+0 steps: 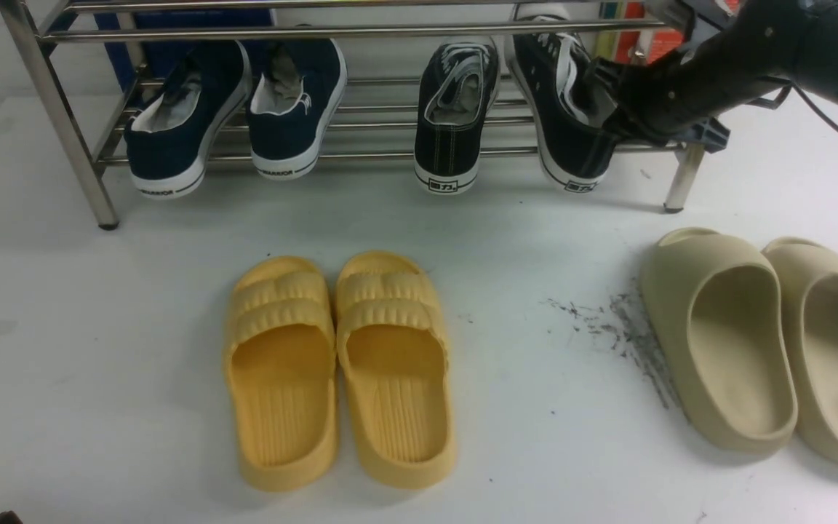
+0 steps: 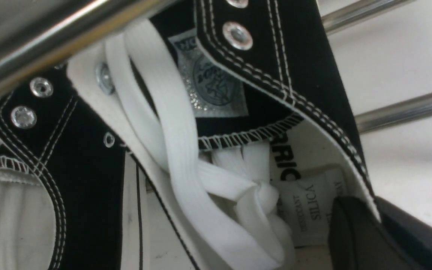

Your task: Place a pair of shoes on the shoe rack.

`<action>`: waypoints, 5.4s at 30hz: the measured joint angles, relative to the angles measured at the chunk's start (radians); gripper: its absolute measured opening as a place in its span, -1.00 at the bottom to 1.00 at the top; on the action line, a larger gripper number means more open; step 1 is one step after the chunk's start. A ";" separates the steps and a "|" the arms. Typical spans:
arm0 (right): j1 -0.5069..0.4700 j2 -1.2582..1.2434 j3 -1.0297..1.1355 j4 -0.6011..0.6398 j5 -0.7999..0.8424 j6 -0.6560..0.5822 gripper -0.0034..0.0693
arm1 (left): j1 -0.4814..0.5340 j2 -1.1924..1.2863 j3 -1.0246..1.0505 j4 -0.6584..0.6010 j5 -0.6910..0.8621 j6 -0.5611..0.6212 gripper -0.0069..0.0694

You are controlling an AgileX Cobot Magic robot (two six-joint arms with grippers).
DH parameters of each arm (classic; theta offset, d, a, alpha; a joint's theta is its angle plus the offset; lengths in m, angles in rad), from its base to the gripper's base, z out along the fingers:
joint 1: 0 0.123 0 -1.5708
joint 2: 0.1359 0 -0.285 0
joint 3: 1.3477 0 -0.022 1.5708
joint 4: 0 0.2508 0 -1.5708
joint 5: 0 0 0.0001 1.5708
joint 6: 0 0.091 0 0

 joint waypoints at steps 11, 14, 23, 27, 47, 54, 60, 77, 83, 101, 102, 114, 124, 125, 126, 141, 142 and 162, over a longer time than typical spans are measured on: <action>0.000 0.014 -0.001 -0.024 -0.071 0.000 -0.75 | 0.000 0.000 0.000 0.000 0.000 0.000 -0.20; 0.000 0.024 -0.001 -0.027 -0.084 0.000 -0.75 | 0.000 0.000 0.000 0.000 0.000 0.000 -0.20; -0.002 0.024 -0.001 -0.027 -0.103 0.007 -0.74 | 0.000 0.000 0.000 0.000 0.000 0.000 -0.20; -0.021 0.022 -0.002 -0.026 -0.128 0.024 -0.74 | 0.000 0.000 0.000 0.000 0.000 0.000 -0.20; -0.021 -0.029 -0.005 -0.029 -0.069 -0.058 -0.82 | 0.000 0.000 0.000 0.000 0.000 0.000 -0.20; -0.021 -0.033 -0.005 -0.004 -0.047 -0.097 -0.82 | 0.000 0.000 0.000 0.000 0.000 0.000 -0.20; -0.016 -0.033 -0.005 0.047 -0.060 -0.102 -0.82 | 0.000 0.000 0.000 0.000 0.000 0.000 -0.20; 0.036 -0.016 -0.009 0.056 -0.109 -0.103 -0.33 | 0.000 0.000 0.000 0.000 0.000 0.000 -0.20; 0.038 -0.063 -0.009 0.026 -0.054 -0.168 0.14 | 0.000 0.000 0.000 0.000 0.000 0.000 -0.20; 0.139 -0.125 0.035 -0.115 0.511 -0.385 -0.91 | 0.000 0.000 0.000 0.000 0.000 0.000 -0.20; 0.148 -0.104 0.039 -0.127 0.457 -0.382 -0.91 | 0.000 0.000 0.000 0.000 0.000 0.000 -0.20; 0.129 0.003 0.043 -0.166 0.109 -0.341 -0.89 | 0.000 0.000 0.000 0.000 0.000 0.000 -0.20; 0.129 0.005 0.046 -0.182 0.038 -0.340 -0.87 | 0.000 0.000 0.000 0.000 0.000 0.000 -0.20; 0.129 0.004 0.046 -0.171 0.059 -0.340 -0.87 | 0.000 0.000 0.000 0.000 0.000 0.000 -0.20; 0.129 0.001 0.046 -0.156 0.090 -0.340 -0.87 | 0.000 0.000 0.000 0.000 0.000 0.000 -0.20; 0.291 -0.032 0.046 0.071 0.164 -0.468 -0.86 | 0.000 0.000 0.000 0.000 0.000 0.000 -0.20; 0.293 -0.031 0.046 0.071 0.157 -0.468 -0.86 | 0.000 0.000 0.000 0.000 0.000 0.000 -0.20; 0.307 -0.538 0.399 -0.186 0.494 -0.368 -0.85 | 0.000 0.000 0.000 0.000 0.000 0.000 -0.20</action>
